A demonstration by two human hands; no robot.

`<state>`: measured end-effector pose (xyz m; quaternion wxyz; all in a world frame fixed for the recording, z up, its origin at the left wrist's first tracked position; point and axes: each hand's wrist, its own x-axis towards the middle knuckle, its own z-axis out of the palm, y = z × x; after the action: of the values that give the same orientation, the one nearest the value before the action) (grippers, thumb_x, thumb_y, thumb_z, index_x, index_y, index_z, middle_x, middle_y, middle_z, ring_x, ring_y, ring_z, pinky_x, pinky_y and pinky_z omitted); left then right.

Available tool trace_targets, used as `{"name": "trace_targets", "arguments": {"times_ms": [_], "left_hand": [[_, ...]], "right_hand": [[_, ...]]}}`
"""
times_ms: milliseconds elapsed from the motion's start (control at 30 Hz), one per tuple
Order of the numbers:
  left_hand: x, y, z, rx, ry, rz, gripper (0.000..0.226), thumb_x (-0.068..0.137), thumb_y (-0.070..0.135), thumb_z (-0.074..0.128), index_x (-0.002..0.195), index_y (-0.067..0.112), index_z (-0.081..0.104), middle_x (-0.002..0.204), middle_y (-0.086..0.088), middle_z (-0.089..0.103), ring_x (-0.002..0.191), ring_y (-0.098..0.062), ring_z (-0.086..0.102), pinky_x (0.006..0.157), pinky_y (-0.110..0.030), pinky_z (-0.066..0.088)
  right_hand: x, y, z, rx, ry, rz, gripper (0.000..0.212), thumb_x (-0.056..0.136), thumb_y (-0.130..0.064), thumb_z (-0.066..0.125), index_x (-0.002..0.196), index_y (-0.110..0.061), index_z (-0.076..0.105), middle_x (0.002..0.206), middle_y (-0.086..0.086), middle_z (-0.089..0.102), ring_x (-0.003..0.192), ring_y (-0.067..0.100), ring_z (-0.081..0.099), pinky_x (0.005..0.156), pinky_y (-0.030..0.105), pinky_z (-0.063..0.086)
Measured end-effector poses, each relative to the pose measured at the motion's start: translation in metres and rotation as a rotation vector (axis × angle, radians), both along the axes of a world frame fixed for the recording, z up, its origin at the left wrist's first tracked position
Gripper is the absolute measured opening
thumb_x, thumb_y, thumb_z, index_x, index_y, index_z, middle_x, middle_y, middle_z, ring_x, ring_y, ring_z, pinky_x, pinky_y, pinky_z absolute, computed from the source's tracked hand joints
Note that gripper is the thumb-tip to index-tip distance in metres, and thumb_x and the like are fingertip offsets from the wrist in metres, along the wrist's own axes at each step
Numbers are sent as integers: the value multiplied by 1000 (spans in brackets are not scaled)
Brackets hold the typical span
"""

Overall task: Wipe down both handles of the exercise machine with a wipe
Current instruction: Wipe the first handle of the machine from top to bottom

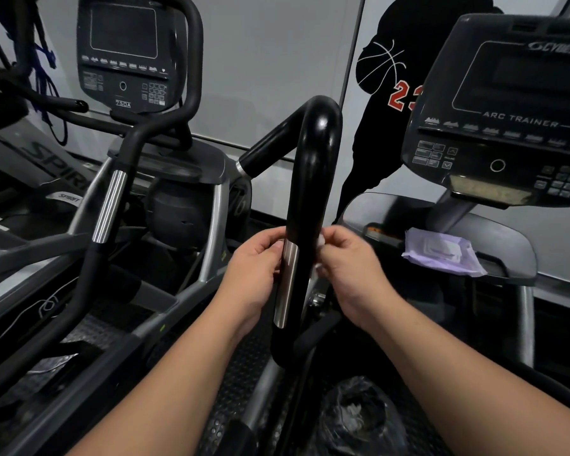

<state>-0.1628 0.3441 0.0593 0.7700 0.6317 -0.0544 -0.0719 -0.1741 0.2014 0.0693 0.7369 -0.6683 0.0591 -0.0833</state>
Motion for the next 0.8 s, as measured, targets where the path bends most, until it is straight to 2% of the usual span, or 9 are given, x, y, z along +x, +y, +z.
{"name": "trace_targets", "arguments": {"times_ms": [100,233,333,400,467,567,667,733,800], "left_hand": [[4,0,5,-32,33,-64,31,103,8,48,112,19,76,105,-15,78,97,-33,72,89,-46,58],[8,1,9,-32,60,-79,29,98,4,53,104,15,79,99,-18,77,87,-27,71,82,-38,56],[6,3,10,-28,60,-79,26,99,5,55,96,14,79,85,-11,76,76,-19,70,72,-32,55],[7,5,15,-52,28,-29,21,98,4,58,91,13,76,79,-4,75,70,-14,67,66,-27,55],[6,6,17,-86,-4,36,17,97,6,61,89,14,74,76,-2,73,66,-10,65,67,-26,54],[-6,4,11,-78,-51,134,12,95,10,66,89,15,74,82,-4,75,75,-13,67,72,-26,55],[-25,4,5,-34,-99,183,22,97,4,62,95,19,77,90,4,80,86,-6,72,73,-14,54],[-30,6,0,109,-259,224,29,96,-1,60,107,20,77,107,7,77,102,-1,70,86,-13,52],[-33,9,-9,298,-447,271,35,92,0,59,116,22,74,113,15,69,109,0,65,96,-14,48]], "right_hand": [[-3,2,-6,-47,74,33,16,84,16,51,92,11,64,75,16,56,57,14,45,49,20,35],[8,-5,3,15,-6,-13,14,89,9,59,91,-4,64,80,15,60,66,20,53,56,25,41],[1,0,-9,-108,54,89,22,87,12,53,88,-3,69,82,13,67,75,24,59,64,31,49],[0,-1,-4,-53,42,114,27,85,15,49,90,1,71,86,14,71,83,27,65,79,41,55],[-2,-1,4,41,3,110,34,86,17,47,86,-5,73,85,10,73,84,24,68,84,40,56],[-14,4,-10,-8,21,65,38,86,14,47,86,-13,75,84,6,73,80,19,65,73,33,53],[-29,5,-31,-78,96,3,37,84,11,47,85,-15,73,80,0,72,78,16,63,71,31,48],[-36,5,-43,-101,137,-45,39,82,12,46,83,-17,72,76,-4,71,78,13,62,71,28,48],[-44,9,-53,-127,134,-64,38,79,11,48,82,-18,72,74,-5,68,75,12,59,69,28,46]]}}
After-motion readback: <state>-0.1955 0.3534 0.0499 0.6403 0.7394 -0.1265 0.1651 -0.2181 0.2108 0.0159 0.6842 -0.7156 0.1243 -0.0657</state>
